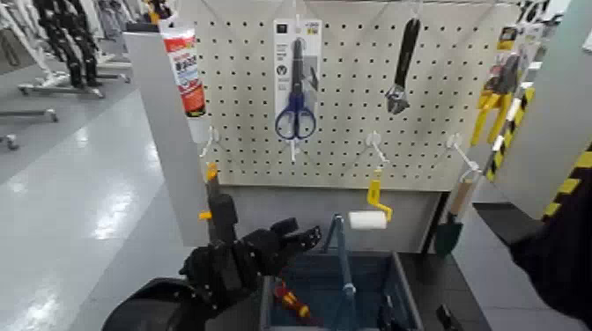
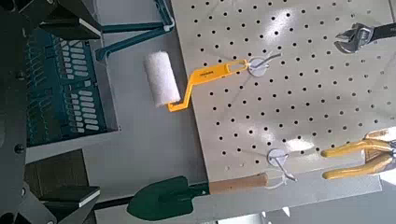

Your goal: Put the red screwdriver into the crate.

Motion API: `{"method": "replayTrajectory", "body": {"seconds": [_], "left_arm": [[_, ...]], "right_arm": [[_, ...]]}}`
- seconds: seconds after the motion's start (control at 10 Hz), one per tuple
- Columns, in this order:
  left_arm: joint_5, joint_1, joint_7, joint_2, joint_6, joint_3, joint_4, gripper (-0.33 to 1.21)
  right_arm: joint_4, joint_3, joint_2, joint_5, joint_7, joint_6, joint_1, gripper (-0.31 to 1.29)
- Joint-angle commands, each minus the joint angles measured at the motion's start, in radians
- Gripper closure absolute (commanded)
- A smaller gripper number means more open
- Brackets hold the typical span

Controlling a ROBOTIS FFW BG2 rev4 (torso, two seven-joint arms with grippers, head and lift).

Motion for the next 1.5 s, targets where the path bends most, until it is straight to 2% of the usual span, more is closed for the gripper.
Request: {"method": "replayTrajectory", "body": {"seconds": [0.1, 0.4, 0.6, 0.8, 1.0, 1.2, 1.3, 1.5], "left_arm": [[-0.110, 0.034, 0.039, 0.008, -0.041, 0.031, -0.085, 0.46], [-0.301, 0.129, 0.150, 0.005, -0.141, 0.084, -0.177, 0.46], [-0.383, 0.198, 0.177, -0.012, -0.164, 0.135, -0.215, 0.46], [-0.472, 0.287, 0.194, -0.049, -0.192, 0.203, -0.246, 0.45], [-0.490, 0.346, 0.207, -0.057, -0.201, 0.235, -0.254, 0.35], [-0.493, 0.408, 0.265, -0.057, -0.250, 0.245, -0.255, 0.14], [-0.496, 0.428, 0.279, -0.057, -0.271, 0.249, -0.257, 0.09], [-0.509, 0.479, 0.337, -0.055, -0.351, 0.250, -0.263, 0.09]], "right_arm": [[0.000, -0.001, 0.000, -0.001, 0.000, 0.000, 0.000, 0.13], [-0.002, -0.005, 0.002, -0.001, 0.002, -0.008, 0.005, 0.13], [-0.002, -0.008, 0.003, -0.001, 0.002, -0.013, 0.006, 0.13], [-0.002, -0.010, 0.003, 0.001, 0.002, -0.022, 0.008, 0.13], [-0.003, -0.013, 0.005, 0.001, 0.002, -0.023, 0.009, 0.13], [-0.003, -0.014, 0.006, 0.002, 0.002, -0.025, 0.012, 0.13], [-0.005, -0.014, 0.006, 0.004, 0.002, -0.025, 0.014, 0.13], [-0.008, -0.018, 0.006, 0.009, 0.002, -0.025, 0.017, 0.13]]}}
